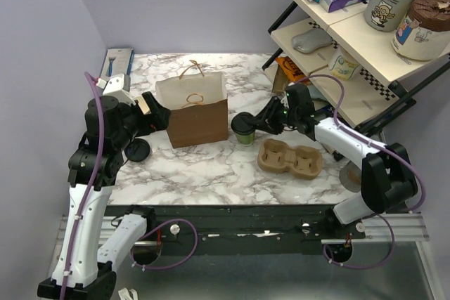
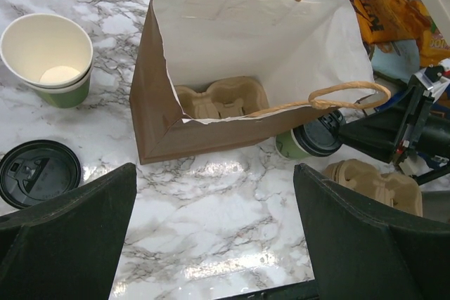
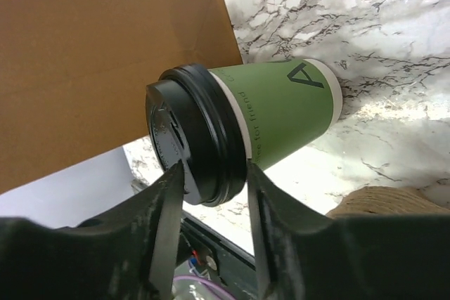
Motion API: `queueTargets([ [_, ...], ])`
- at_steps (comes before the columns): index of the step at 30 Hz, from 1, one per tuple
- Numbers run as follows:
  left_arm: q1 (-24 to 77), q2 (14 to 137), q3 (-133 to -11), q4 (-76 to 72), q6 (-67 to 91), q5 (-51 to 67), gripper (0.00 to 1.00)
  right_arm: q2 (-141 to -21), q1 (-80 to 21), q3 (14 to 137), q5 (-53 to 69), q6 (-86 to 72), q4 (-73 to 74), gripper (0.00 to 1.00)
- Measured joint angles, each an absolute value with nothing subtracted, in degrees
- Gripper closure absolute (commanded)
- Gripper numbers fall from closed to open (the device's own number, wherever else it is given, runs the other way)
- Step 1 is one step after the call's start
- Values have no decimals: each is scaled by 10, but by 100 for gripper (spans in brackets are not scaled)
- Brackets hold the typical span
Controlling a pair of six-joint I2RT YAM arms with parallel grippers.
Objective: Pack the takeout coffee
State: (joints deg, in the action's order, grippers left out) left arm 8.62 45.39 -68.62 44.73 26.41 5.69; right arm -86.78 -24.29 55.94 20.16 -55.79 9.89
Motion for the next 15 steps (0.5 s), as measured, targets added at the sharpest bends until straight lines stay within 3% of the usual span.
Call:
queueTargets([
  [2, 86, 453, -681, 447, 265, 57, 1, -862, -243, 558, 200, -545, 99, 32],
  [7, 86, 452, -679, 446, 269, 57, 1, -840, -243, 559, 186, -501, 109, 17],
  [8, 86, 452, -678, 446, 269, 57, 1, -835, -243, 560, 179, -488, 114, 4],
  [9, 86, 450, -677, 445, 271, 57, 1, -830, -243, 562, 171, -472, 122, 0],
  [15, 86, 446, -676, 445, 276, 57, 1, -813, -243, 612, 124, -276, 156, 0],
])
